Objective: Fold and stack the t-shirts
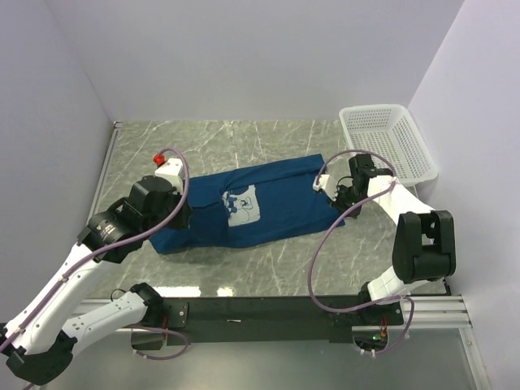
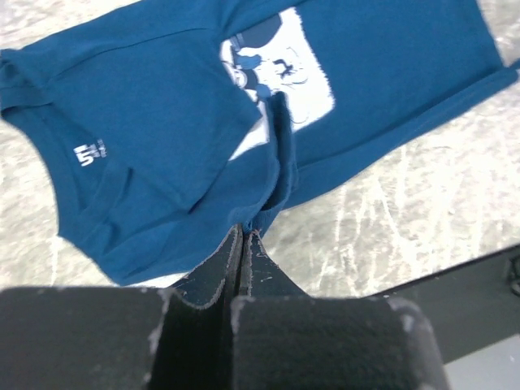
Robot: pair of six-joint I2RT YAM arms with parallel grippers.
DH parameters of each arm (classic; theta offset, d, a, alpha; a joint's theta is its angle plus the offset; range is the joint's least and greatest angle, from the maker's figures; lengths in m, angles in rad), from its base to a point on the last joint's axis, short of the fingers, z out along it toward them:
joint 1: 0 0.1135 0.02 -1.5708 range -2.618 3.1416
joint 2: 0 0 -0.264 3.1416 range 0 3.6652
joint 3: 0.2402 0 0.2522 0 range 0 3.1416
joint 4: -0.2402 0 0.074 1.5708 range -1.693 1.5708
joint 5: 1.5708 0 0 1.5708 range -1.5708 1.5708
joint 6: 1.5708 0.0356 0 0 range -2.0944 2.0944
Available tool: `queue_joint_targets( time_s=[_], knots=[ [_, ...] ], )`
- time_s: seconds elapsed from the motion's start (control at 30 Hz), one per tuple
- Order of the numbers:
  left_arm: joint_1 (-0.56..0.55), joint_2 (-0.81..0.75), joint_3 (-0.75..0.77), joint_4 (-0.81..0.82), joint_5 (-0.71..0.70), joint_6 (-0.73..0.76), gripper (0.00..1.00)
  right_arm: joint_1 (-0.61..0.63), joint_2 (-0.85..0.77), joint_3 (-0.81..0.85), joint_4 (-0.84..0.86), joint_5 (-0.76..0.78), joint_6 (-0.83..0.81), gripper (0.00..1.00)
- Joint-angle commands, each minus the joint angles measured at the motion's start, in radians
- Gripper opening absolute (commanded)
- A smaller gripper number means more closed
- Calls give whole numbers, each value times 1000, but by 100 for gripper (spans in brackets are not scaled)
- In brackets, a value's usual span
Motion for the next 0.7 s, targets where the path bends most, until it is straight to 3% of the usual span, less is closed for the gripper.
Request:
queue_joint_targets(
  time_s=[0.0,0.67],
  knots=[
    [9,-1,6,-15,-76,-3,1,-13,20,50,-12,16,7,0],
    [17,38,95,27,-130,135,1,-21,104,124,-23,30,34,0]
  ],
)
